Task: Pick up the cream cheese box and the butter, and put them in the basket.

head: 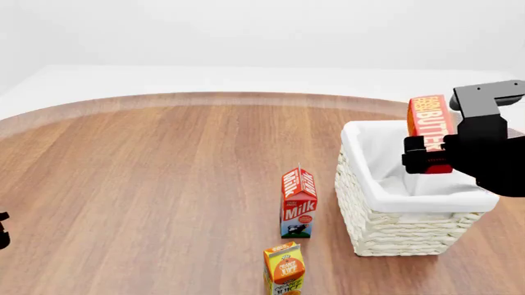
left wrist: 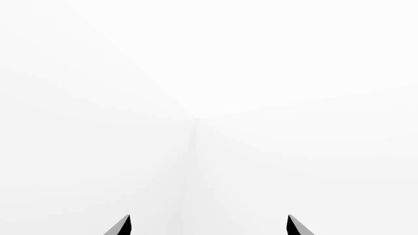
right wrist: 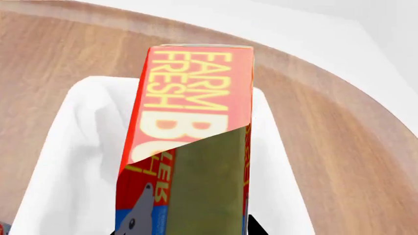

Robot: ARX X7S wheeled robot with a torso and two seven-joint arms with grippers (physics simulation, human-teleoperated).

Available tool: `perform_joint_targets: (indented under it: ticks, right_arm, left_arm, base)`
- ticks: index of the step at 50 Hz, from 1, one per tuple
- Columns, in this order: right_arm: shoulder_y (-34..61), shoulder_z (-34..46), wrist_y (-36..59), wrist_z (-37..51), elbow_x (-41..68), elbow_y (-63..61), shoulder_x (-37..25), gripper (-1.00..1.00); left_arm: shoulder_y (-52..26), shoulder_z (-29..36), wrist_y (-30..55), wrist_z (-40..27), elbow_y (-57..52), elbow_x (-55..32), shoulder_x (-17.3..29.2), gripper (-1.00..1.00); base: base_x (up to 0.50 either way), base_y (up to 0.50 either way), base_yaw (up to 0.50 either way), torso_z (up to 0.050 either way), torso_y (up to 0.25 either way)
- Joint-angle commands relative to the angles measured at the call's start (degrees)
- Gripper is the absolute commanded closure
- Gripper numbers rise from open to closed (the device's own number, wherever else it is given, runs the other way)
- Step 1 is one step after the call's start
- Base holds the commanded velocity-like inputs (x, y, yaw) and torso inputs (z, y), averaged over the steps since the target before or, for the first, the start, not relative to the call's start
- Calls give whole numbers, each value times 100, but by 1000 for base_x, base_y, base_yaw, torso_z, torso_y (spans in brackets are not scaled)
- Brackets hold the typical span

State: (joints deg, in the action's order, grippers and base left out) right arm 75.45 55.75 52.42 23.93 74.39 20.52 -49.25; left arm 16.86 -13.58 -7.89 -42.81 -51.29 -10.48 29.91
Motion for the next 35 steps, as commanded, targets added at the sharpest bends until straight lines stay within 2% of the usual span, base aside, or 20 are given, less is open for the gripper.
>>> perform_joint_targets:
  ticks: [1, 19, 35]
  right_arm:
    - [49, -183, -182, -332, -569, 342, 230, 100]
    - [203, 149, -314, -711, -1067, 1032, 686, 100]
    - [74, 271, -393, -862, -1197, 1253, 767, 100]
  left_arm:
    - [1, -137, 18, 137, 26, 61, -126, -100]
    - [-1, -136, 8, 131, 35, 58, -124, -100]
    - [7, -135, 8, 130, 29, 43, -119, -100]
  base:
    - [0, 0, 0, 0, 0]
    - [0, 0, 0, 0, 1]
    - [0, 0, 0, 1, 1]
